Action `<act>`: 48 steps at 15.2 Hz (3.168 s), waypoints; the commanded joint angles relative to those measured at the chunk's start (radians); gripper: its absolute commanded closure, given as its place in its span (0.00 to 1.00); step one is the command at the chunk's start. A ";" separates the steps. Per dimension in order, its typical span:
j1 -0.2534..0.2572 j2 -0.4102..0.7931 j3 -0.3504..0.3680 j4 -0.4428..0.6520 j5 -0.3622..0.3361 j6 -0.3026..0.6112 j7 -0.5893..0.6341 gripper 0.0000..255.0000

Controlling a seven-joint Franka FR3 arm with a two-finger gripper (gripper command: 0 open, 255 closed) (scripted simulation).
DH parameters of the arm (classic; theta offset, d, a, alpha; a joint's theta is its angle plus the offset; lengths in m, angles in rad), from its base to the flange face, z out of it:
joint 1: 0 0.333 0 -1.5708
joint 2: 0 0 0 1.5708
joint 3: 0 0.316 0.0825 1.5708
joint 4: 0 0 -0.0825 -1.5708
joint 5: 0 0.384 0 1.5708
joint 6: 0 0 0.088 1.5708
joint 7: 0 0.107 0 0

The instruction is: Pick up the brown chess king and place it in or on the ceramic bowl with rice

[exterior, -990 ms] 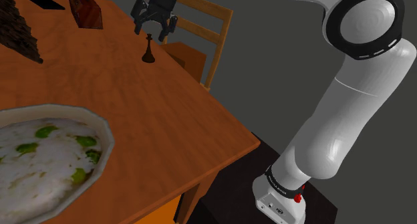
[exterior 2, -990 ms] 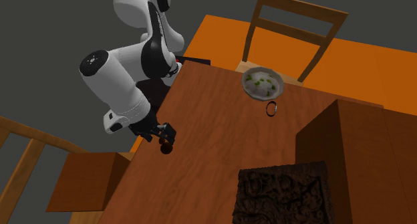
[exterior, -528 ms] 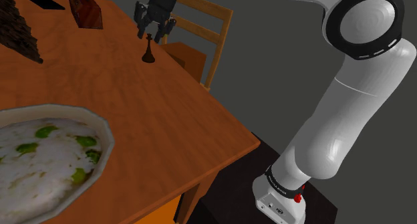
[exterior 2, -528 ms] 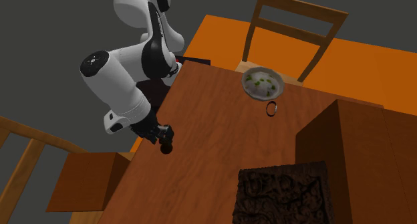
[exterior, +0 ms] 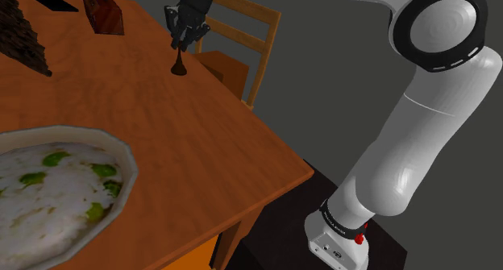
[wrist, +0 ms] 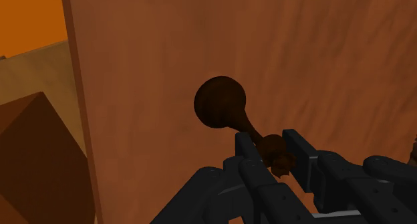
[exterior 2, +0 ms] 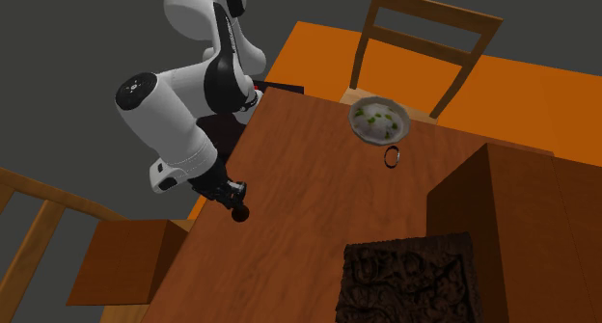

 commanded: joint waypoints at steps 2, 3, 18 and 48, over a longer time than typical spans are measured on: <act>0.000 0.000 0.000 0.012 -0.001 -0.013 0.003 1.00; 0.000 0.002 0.000 0.027 -0.002 -0.026 0.005 1.00; 0.001 0.056 0.000 0.302 -0.019 -0.243 0.052 1.00; 0.189 -0.050 0.113 0.404 -0.086 -0.395 0.379 1.00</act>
